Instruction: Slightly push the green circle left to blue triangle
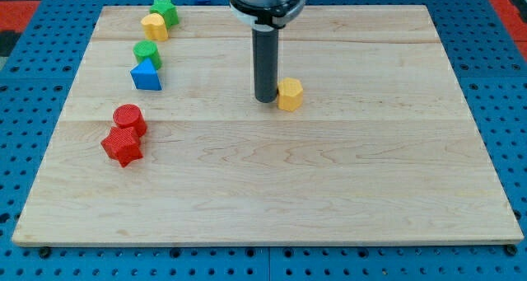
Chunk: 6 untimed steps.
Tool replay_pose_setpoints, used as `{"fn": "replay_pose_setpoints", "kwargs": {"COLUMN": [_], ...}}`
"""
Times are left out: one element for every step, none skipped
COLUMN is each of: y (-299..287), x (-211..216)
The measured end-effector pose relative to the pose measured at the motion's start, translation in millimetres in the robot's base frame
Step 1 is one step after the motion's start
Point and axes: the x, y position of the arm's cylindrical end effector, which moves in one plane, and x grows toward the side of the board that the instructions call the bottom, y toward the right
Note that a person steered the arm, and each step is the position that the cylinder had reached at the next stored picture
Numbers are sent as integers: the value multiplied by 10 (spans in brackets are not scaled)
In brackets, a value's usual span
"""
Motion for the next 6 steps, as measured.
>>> {"fn": "replay_pose_setpoints", "kwargs": {"y": [-147, -364, -1110, -1728, -2127, -2339], "x": [-547, -1093, -1109, -1109, -1165, -1402]}}
